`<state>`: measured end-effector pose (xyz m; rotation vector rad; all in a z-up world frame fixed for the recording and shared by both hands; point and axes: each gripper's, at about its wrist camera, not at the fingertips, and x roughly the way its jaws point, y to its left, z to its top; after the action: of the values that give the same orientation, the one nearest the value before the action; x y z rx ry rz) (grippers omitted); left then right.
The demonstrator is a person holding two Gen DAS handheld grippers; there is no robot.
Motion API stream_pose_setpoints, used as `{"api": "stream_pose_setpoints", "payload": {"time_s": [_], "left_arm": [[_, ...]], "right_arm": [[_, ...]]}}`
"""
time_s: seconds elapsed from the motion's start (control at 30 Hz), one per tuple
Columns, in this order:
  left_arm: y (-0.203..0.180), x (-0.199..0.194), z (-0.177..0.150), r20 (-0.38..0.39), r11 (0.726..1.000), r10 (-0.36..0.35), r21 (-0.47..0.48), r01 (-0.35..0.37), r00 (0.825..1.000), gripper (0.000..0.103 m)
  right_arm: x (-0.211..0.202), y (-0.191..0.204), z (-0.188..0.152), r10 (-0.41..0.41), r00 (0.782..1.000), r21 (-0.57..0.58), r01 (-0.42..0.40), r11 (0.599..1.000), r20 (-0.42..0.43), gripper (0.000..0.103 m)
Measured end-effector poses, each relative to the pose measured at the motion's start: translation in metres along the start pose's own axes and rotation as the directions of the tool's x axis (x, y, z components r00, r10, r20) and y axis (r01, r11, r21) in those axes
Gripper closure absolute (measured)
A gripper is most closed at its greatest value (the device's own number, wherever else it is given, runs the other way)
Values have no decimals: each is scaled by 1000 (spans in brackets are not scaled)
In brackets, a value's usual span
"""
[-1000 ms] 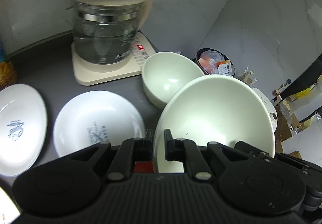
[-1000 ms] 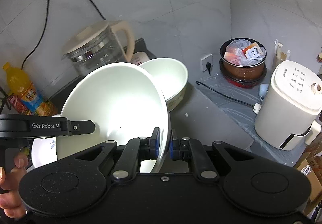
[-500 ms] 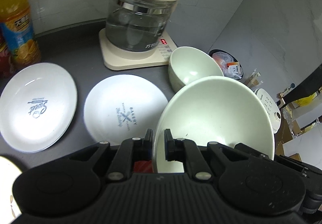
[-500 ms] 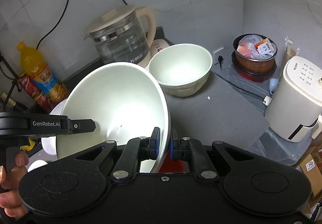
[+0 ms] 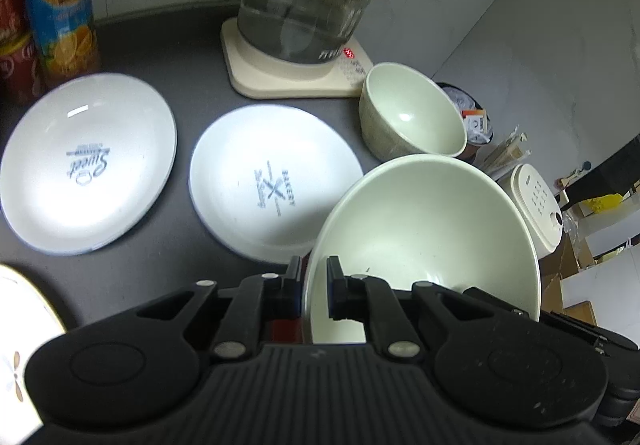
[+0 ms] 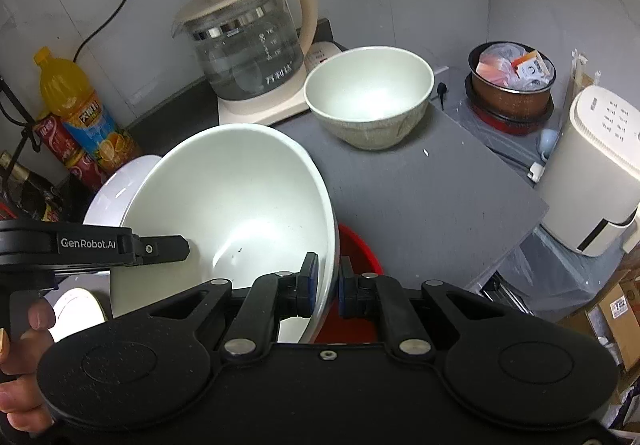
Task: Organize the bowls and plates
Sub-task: 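Lower the pale green bowl into the red bowl and open both tools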
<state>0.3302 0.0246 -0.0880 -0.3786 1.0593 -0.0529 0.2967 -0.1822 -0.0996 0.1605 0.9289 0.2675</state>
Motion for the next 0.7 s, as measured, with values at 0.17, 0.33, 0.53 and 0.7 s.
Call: {"api": "stream_pose_setpoints", "payload": {"time_s": [0.17,0.33,0.53,0.7], "left_arm": [[3,10,-6,-41,1000,1,-8,-1,999,94],[4,12,-7,-49,1000,7,6,-6,999,94],[6,11,-2,-59,1000,19,6,-18,998,94],[6,5,2,-40,999,31,14,-30,999,91]], "right_arm": [[7,-4,-6,-7,1000,21,8,1000,-20,94],[15,-7,-10,-24,999,33,25,999,-41,94],[25,-4,-14,-52,996,5,53,999,-67,92],[31,-3,-13,-62,993,1,62,998,-100,89]]}}
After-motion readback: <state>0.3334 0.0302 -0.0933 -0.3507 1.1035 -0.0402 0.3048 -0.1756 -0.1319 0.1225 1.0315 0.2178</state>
